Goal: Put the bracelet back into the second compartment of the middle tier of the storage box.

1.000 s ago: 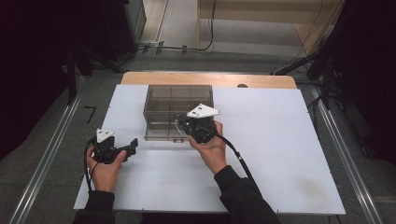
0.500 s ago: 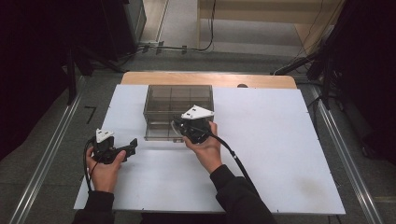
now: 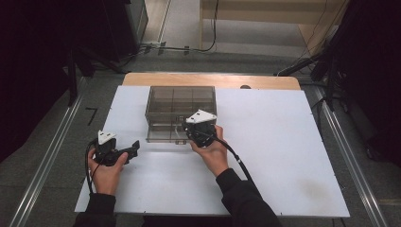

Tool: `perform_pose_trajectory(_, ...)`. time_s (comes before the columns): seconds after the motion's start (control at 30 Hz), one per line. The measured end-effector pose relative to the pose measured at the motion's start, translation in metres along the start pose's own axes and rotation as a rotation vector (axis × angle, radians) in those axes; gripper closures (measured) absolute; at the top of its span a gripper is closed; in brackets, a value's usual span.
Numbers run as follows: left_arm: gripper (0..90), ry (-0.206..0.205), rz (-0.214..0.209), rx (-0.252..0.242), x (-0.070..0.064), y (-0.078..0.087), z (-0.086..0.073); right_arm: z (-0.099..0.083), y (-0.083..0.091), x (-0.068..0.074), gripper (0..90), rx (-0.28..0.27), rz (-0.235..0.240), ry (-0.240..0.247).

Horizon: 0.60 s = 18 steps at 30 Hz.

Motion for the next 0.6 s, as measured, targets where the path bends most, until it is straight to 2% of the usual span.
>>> perform_pose_trajectory(0.2,5.7,-0.003,0.000,0.000,0.0001,-0.0001,-0.0001,-0.0037,-0.0033,-0.0013,83.4,0.020,-0.008,0.000)
perform_pose_trajectory(0.3,5.7,-0.001,0.001,0.001,0.0008,-0.0002,-0.0002,-0.0053,-0.0031,-0.0030,75.1,0.024,-0.010,-0.004)
perform_pose_trajectory(0.43,5.7,-0.001,0.001,0.000,0.0004,0.0001,-0.0001,-0.0064,-0.0013,-0.0030,73.8,0.024,-0.007,-0.005)
perform_pose_trajectory(0.5,5.7,-0.002,0.001,0.000,0.0002,0.0001,-0.0002,-0.0067,0.0016,-0.0023,68.5,0.023,0.001,-0.011)
perform_pose_trajectory(0.6,5.7,-0.003,0.000,0.001,0.0001,-0.0001,-0.0002,-0.0066,0.0039,-0.0020,66.5,0.020,0.006,-0.009)
Point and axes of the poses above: each handheld gripper's, and its own axes: y roughly backward along the jaws, z roughly out of its top, x roughly to its left, the point moved 8 cm from there along -y, roughly forward along the jaws, and after that the axes turned 8 degrees about z, right-handed, at the moved point
